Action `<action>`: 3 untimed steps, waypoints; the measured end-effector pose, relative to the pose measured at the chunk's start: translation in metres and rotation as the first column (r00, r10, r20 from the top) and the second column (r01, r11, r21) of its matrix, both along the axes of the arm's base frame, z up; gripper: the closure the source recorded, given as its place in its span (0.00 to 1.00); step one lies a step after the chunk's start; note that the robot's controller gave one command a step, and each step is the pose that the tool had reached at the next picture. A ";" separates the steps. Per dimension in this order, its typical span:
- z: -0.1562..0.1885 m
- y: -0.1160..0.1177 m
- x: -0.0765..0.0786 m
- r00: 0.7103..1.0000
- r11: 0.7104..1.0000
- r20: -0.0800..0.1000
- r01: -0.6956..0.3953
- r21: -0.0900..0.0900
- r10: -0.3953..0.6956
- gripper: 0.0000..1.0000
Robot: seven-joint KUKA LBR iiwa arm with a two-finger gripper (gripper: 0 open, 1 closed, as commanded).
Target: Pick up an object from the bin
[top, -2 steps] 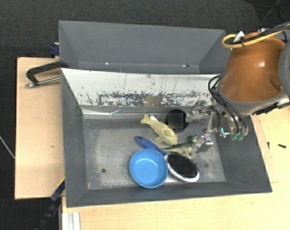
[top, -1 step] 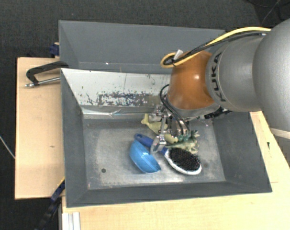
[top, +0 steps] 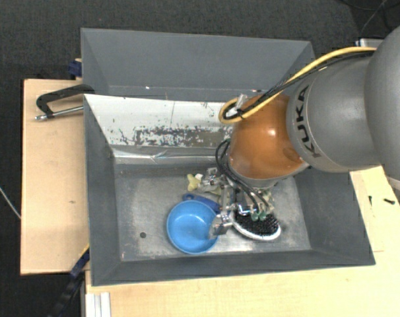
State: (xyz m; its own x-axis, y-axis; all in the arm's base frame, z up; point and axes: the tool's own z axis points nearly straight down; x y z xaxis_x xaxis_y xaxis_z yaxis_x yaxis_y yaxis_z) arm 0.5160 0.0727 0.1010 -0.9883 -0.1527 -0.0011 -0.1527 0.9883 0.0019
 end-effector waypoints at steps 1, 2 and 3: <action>0.016 0.059 -0.006 0.962 0.962 0.006 -0.273 0.001 0.273 0.00; -0.026 0.057 0.001 0.677 0.677 0.006 -0.736 -0.003 0.736 0.00; -0.025 0.059 0.002 0.678 0.678 0.005 -0.735 -0.002 0.735 0.00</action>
Offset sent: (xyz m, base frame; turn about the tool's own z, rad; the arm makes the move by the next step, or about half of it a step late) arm -0.0067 0.0559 0.0143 -0.2741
